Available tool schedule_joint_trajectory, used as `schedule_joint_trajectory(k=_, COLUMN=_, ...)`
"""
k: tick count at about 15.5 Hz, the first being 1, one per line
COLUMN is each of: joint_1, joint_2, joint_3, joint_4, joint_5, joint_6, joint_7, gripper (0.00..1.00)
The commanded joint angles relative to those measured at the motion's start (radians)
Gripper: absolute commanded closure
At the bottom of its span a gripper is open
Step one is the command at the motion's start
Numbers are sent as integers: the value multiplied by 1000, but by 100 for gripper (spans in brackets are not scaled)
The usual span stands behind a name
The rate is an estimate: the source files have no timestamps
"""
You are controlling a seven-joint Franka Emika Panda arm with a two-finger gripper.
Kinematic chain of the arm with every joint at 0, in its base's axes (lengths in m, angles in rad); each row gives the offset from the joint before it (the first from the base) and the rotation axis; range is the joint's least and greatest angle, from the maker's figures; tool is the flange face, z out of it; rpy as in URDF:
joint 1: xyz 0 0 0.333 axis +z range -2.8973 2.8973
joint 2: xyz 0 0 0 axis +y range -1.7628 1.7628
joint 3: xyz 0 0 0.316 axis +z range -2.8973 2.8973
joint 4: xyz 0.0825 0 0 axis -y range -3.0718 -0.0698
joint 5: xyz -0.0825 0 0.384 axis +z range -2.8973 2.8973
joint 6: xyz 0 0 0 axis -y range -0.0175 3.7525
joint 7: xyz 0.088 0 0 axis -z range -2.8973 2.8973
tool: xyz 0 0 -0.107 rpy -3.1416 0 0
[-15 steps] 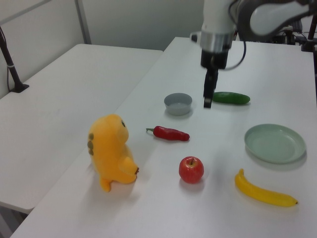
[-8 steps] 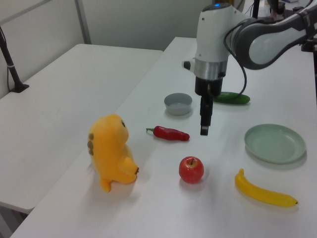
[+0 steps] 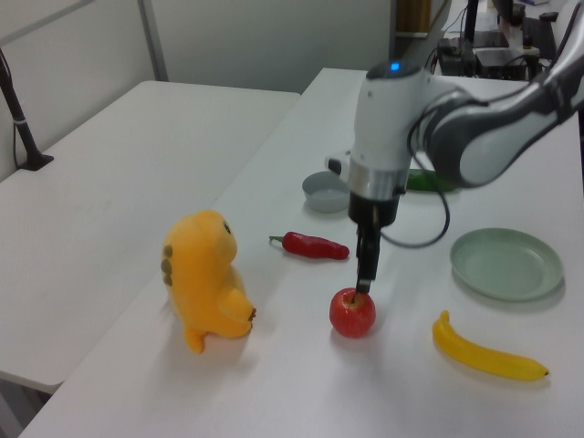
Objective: Put the red apple in the bowl
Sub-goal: 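Move the open gripper over the red apple and lower onto it, then close the gripper around the red apple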
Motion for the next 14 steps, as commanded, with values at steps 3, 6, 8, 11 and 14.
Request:
schedule_joint_trajectory(k=3, joint_1=21, joint_2=42, joint_3=-1, joint_4=25, joint_5=-56, joint_6=49, joint_7=53, gripper=0)
schedule_joint_trajectory(k=6, joint_1=23, joint_2=54, joint_3=0, joint_4=42, joint_5=-58, joint_6=49, joint_7=53, gripper=0)
schedule_joint_trajectory(k=8, joint_1=30, joint_2=65, joint_3=0, joint_4=45, joint_5=-61, joint_6=49, joint_7=52, gripper=0)
schedule_joint_trajectory(k=11, joint_1=35, joint_2=77, joint_3=0, joint_4=47, joint_5=-84, joint_6=50, joint_7=52, gripper=0)
schedule_joint_trajectory(k=14, joint_1=36, joint_2=86, joint_3=0, joint_4=48, joint_5=-95, joint_6=50, joint_7=52, gripper=0)
